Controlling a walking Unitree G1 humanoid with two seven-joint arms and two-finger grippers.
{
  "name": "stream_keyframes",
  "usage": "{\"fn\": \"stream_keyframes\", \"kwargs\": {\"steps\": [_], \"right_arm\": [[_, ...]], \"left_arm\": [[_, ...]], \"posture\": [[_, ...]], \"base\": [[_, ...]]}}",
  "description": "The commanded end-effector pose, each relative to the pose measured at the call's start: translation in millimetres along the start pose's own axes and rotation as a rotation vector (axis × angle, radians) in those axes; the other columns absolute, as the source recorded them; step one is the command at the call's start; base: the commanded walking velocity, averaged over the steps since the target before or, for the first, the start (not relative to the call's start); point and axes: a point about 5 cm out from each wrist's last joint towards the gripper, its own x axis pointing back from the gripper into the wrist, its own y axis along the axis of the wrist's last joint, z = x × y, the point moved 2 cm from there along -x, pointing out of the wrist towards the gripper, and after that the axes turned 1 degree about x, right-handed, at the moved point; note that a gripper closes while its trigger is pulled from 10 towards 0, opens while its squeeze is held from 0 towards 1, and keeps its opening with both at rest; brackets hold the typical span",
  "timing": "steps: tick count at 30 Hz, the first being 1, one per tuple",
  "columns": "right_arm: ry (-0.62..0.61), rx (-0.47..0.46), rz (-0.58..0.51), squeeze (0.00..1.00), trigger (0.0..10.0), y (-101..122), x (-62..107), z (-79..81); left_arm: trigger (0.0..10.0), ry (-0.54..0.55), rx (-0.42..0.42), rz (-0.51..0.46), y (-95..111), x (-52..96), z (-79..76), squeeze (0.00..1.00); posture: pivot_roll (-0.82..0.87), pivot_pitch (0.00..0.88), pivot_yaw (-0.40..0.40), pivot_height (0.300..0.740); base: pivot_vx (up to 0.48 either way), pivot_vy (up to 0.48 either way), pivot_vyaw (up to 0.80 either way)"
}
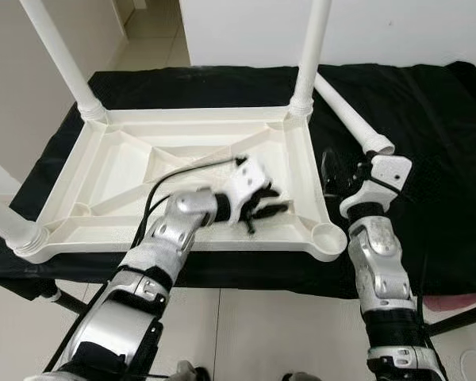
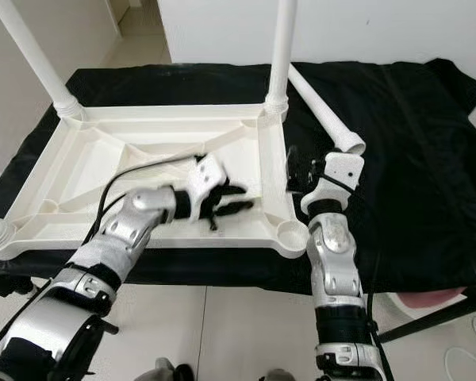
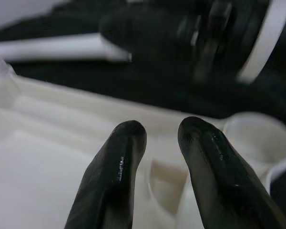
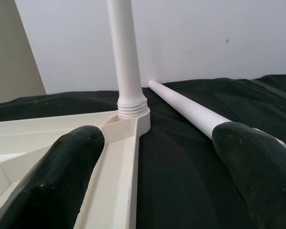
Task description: Building children table
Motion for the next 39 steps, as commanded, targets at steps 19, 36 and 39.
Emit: {"fn": "stream_keyframes", "kwargs": {"steps": [19,36,39], "right_arm": [[-0.145,0.034,0.074,1.00,10.0,3,-55.6,-33.9],[-0.206,-0.148,0.069,0.00,10.0,1,-64.1,-45.4],[-0.299,-0.281,0.101,0.00,10.0,-12,-57.3,-58.8]], "left_arm": [[10.0,0.531,0.102,-0.178,41,35.6,34.3,0.00],[10.0,0.715,0.099,-0.175,42,55.5,51.9,0.00],[10.0,0.711,0.096,-0.162,40,56.3,47.3,0.00]], "posture": [[-0.10,0.072,0.044,0.740],[-0.08,0.067,0.014,0.740],[-0.07,0.074,0.018,0.740]], "base": [[0.000,0.000,0.00],[0.000,0.000,0.00],[0.000,0.000,0.00]]}}
